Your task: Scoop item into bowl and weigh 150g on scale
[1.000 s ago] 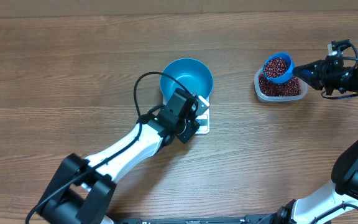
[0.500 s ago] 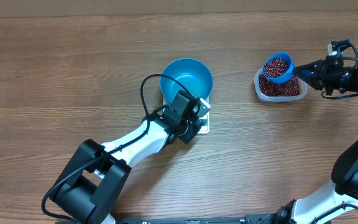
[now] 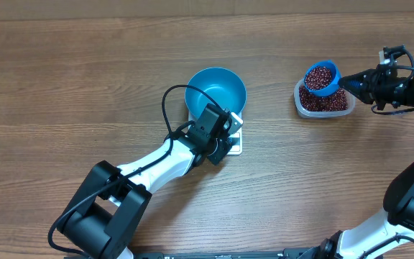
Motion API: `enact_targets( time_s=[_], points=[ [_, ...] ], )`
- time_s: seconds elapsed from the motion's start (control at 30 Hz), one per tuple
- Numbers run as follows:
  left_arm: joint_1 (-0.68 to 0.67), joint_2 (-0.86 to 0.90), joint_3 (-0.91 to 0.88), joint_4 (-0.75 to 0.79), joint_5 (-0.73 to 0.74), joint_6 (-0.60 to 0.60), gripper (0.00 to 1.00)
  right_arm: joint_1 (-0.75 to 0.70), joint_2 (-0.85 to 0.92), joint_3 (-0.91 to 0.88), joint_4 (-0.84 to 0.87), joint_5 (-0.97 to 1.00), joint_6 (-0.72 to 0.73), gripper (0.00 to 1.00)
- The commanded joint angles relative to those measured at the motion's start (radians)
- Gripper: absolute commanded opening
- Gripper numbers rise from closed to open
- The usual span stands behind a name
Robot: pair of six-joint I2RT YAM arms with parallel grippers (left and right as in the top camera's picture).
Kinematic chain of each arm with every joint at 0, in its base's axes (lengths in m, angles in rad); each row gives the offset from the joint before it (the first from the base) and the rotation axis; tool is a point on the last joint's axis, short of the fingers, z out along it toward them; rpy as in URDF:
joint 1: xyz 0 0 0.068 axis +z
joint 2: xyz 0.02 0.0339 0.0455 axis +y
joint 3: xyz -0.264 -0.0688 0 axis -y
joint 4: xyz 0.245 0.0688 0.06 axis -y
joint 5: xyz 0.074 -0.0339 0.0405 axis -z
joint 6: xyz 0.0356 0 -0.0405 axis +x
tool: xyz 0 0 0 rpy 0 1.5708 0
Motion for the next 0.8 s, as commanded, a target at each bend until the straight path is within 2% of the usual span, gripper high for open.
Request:
enact_targets(
  time_s=[0.0,0.77],
  points=[
    [-0.007,0.011,0.014,0.008,-0.031,0.006,0.04,-0.002,-0.007,-0.003,0.006,-0.026,-0.009,0.04],
    [-0.007,0.048,0.014,0.026,-0.023,0.019,0.04,-0.002,-0.007,-0.003,0.006,-0.027,-0.005,0.04]
  ],
)
